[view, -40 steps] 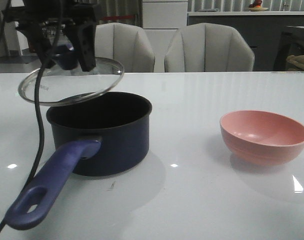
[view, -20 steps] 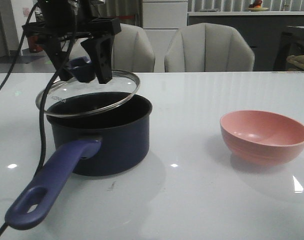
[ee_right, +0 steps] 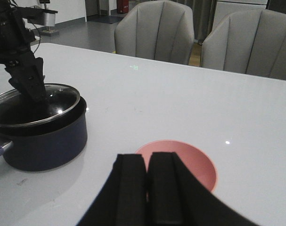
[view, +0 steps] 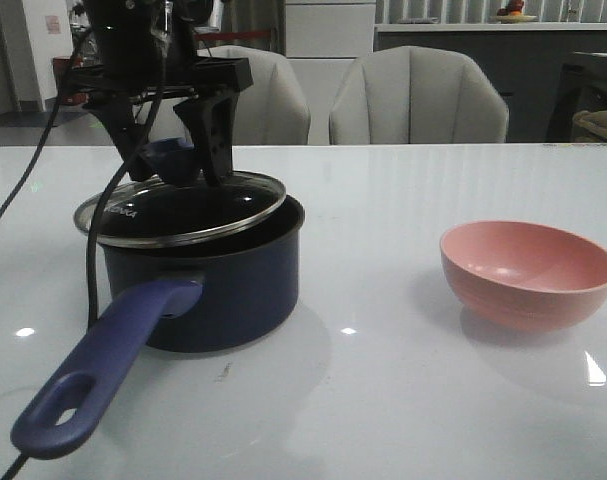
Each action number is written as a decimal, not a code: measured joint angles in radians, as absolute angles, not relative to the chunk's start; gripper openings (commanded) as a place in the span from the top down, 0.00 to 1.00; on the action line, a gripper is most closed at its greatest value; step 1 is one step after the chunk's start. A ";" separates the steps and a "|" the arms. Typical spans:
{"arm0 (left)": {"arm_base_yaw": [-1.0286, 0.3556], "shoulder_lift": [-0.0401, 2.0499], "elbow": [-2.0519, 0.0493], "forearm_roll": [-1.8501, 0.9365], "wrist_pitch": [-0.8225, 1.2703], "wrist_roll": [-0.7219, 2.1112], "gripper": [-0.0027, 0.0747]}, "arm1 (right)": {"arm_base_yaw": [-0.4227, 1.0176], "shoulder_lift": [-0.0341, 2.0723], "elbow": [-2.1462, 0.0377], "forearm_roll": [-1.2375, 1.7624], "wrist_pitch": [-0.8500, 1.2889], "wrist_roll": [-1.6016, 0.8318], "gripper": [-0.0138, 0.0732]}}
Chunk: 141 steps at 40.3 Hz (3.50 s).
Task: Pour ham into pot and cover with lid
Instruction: 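Lower the glass lid onto the pot with the left gripper, then open the left gripper and raise it off the lid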
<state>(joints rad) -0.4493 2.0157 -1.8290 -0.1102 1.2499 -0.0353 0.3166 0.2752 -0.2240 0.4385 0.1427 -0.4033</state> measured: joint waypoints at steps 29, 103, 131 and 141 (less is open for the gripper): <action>-0.496 2.020 -1.833 -0.082 1.250 -0.030 0.57 | 0.317 0.275 -0.224 0.438 0.143 -0.403 0.67; -0.518 1.810 -1.817 -0.013 1.241 -0.060 0.18 | 0.317 0.275 -0.224 0.438 0.143 -0.403 0.67; -0.518 1.077 -1.144 0.104 0.949 -0.060 0.18 | 0.317 0.275 -0.224 0.438 0.143 -0.403 0.67; -0.518 0.743 -0.849 0.104 0.806 -0.060 0.18 | 0.317 0.275 -0.224 0.438 0.143 -0.403 0.67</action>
